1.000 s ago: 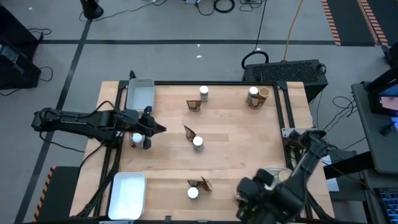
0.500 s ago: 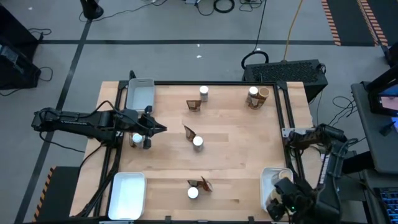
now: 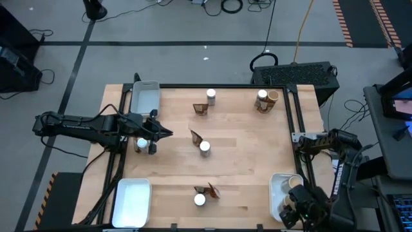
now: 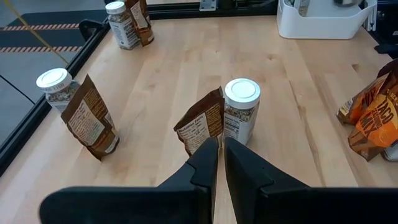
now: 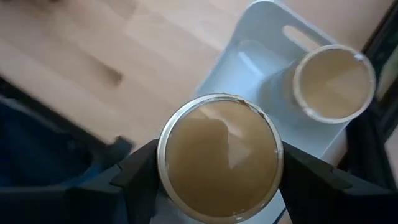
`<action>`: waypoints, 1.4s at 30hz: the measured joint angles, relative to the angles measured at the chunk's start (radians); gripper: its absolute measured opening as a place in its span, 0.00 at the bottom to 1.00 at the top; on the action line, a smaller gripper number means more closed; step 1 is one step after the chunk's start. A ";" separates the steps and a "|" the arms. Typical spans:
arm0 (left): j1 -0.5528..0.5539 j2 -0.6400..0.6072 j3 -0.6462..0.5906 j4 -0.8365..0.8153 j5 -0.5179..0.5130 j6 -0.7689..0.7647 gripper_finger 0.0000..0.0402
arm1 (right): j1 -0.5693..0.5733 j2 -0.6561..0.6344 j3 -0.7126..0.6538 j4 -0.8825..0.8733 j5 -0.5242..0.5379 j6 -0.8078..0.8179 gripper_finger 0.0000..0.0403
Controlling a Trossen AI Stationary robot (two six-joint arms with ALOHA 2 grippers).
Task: Sort spices by type
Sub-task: Put the left brown seasoning bottle into the bottom right white bin
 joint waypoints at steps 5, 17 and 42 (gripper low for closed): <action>0.000 0.001 0.000 -0.001 0.000 0.000 0.09 | 0.014 0.000 -0.069 0.016 -0.028 -0.005 0.64; 0.000 0.010 0.000 -0.002 0.001 0.000 0.09 | 0.059 0.001 -0.157 0.119 -0.027 0.001 0.64; 0.000 0.011 0.000 0.000 0.004 -0.002 0.09 | 0.104 0.001 -0.215 0.174 -0.086 -0.080 0.64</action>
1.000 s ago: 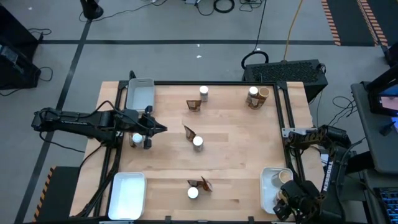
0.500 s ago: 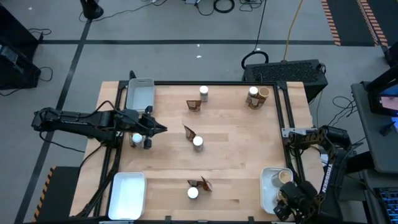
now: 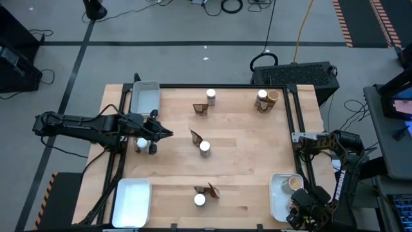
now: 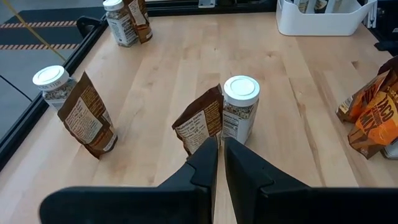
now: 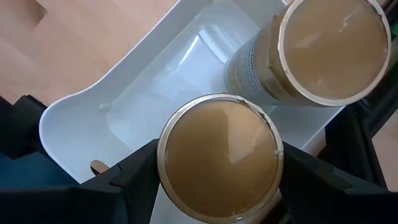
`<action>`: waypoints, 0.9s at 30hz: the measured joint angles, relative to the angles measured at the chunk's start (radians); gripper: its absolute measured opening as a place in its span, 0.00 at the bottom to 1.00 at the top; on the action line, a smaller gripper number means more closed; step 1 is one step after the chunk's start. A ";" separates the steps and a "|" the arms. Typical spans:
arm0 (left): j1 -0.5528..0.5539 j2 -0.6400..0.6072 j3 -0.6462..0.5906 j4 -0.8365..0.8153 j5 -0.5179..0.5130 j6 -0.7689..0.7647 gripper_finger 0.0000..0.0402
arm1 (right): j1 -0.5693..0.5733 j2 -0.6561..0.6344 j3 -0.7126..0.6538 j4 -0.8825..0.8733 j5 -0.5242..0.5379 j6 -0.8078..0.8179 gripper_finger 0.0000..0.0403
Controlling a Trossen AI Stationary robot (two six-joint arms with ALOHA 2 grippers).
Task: Sort spices by type
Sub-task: Put the left brown seasoning bottle into the bottom right white bin
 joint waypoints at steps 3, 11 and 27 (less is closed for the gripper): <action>0.000 0.000 0.000 0.000 0.000 0.000 0.09 | 0.000 0.000 0.000 0.019 -0.002 -0.032 0.66; 0.000 0.000 0.000 0.000 0.000 -0.001 0.09 | -0.011 0.000 -0.002 0.034 -0.043 -0.037 0.76; 0.000 0.000 0.000 0.001 0.000 -0.007 0.09 | -0.036 -0.029 -0.002 -0.008 -0.060 -0.048 0.78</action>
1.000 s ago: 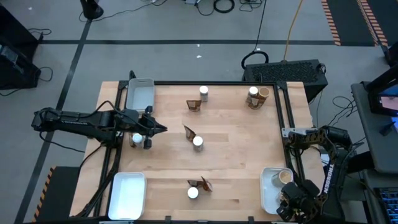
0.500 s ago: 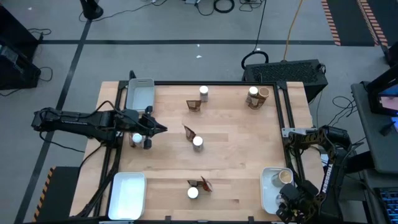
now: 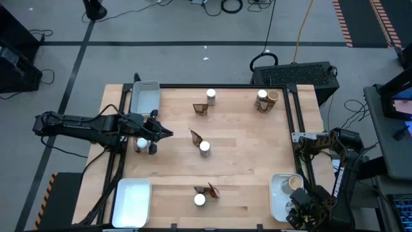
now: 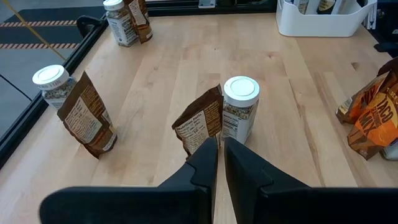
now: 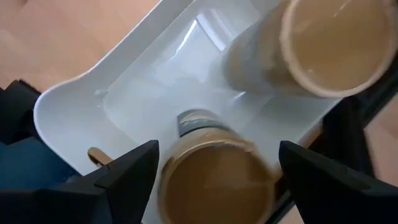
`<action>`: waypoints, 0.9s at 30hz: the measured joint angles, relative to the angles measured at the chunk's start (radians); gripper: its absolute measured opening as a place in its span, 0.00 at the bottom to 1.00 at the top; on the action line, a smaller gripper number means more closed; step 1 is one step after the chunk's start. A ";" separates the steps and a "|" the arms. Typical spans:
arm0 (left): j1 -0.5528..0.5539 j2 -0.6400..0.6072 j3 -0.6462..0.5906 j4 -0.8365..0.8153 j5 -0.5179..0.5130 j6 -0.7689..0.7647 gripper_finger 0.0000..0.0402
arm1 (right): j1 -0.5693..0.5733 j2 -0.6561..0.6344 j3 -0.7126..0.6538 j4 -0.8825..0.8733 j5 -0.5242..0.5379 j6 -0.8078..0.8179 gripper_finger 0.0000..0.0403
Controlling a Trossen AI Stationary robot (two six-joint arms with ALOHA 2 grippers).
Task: Sort spices by type
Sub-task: Put the left brown seasoning bottle into the bottom right white bin, then put the brown seasoning bottle into the bottom right white bin
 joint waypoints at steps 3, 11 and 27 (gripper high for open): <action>0.000 0.000 0.000 0.000 0.000 -0.002 0.09 | -0.013 -0.033 0.000 -0.024 0.007 0.004 0.78; 0.000 0.000 0.000 0.002 0.000 -0.001 0.09 | -0.079 -0.139 0.000 -0.129 0.103 0.002 0.78; 0.000 0.000 0.000 0.010 0.005 0.006 0.09 | -0.641 -0.339 0.002 -0.167 0.462 -0.536 0.78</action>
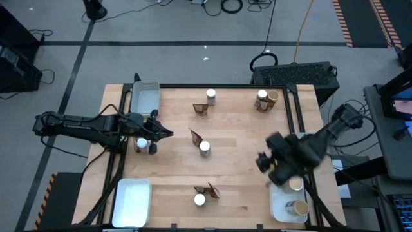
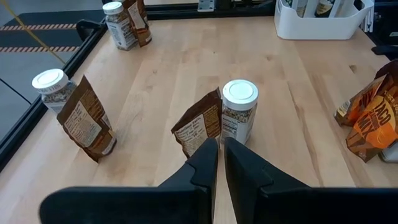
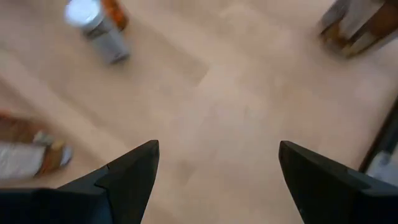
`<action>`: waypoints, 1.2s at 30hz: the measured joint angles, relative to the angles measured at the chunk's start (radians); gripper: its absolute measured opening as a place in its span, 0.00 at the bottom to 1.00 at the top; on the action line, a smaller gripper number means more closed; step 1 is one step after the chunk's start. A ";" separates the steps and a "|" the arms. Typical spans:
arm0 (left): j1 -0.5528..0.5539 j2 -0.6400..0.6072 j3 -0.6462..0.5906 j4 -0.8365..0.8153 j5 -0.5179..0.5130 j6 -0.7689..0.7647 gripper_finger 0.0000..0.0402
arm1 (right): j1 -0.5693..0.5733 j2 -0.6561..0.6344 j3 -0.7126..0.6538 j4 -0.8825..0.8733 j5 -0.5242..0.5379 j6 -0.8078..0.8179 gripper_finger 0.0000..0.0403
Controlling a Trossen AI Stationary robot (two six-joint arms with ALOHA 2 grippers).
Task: Sort spices by type
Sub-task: Put the brown seasoning bottle into the bottom right white bin
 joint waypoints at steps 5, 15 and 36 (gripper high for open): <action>0.000 0.000 0.000 -0.003 0.002 0.000 0.09 | -0.280 -0.065 0.000 -0.002 -0.001 -0.018 0.78; 0.000 0.000 0.000 -0.006 0.003 0.001 0.09 | -0.832 -0.114 0.000 0.012 -0.007 -0.326 0.78; 0.000 0.000 -0.041 -0.063 -0.071 -0.034 0.48 | -1.466 0.024 -0.208 0.430 -0.222 -0.772 0.78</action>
